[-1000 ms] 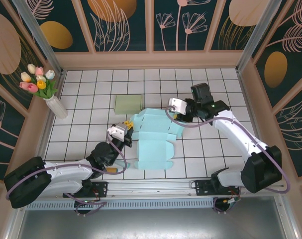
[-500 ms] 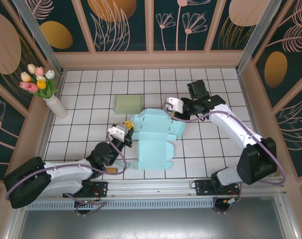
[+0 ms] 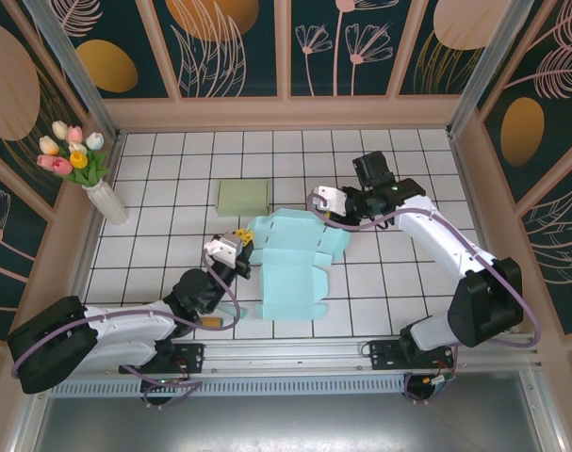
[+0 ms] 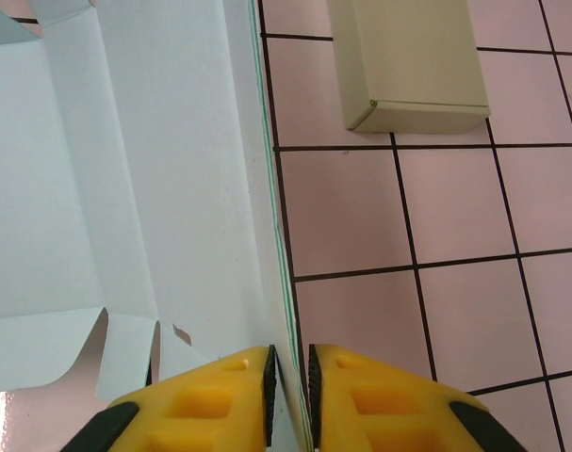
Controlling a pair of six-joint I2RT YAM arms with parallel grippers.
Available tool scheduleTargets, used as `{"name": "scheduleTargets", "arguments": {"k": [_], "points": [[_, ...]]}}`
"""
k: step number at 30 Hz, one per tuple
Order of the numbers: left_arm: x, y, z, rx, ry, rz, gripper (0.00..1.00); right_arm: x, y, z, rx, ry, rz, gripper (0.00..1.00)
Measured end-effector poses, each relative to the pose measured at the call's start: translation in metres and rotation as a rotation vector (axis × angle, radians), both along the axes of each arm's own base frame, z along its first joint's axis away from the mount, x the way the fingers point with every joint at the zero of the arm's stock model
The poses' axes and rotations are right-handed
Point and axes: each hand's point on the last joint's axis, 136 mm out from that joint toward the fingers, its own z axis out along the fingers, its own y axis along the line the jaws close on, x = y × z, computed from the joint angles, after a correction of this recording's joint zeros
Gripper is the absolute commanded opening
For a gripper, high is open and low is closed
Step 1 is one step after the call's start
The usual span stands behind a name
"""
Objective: Fold the paper box
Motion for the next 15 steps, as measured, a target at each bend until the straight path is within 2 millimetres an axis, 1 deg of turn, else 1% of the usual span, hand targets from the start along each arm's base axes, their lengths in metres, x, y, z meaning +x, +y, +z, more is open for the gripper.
{"name": "scheduleTargets", "arguments": {"k": [2,3,4,6,7,8,9,10,12,15], "points": [[0.000,0.000,0.000,0.000,0.000,0.000,0.00,0.000,0.000,0.000,0.000,0.000,0.000,0.19],[0.000,0.000,0.000,0.000,0.000,0.000,0.00,0.000,0.000,0.000,0.000,0.000,0.000,0.16],[0.000,0.000,0.000,0.000,0.001,0.000,0.00,0.000,0.000,0.000,0.001,0.001,0.000,0.13],[0.000,0.000,0.000,0.000,0.000,0.000,0.00,-0.002,0.001,0.000,0.003,0.007,0.004,0.00],[0.000,0.000,0.000,0.000,0.000,0.001,0.00,-0.003,0.001,0.000,0.005,0.013,0.006,0.00],[0.000,0.001,0.000,-0.002,0.001,0.004,0.06,-0.005,0.002,-0.001,0.003,0.013,0.015,0.00],[0.001,0.002,0.000,-0.005,0.004,0.010,0.17,-0.005,0.002,-0.001,0.002,0.016,0.015,0.00],[0.002,0.004,-0.001,-0.011,0.010,0.024,0.24,-0.006,0.002,-0.001,0.003,0.019,0.014,0.00],[0.008,0.008,0.000,-0.036,0.036,0.072,0.28,-0.005,0.002,-0.002,-0.005,0.025,0.001,0.00],[0.021,0.014,0.008,-0.095,0.095,0.166,0.27,0.001,0.000,-0.002,-0.029,0.033,-0.046,0.00]]}}
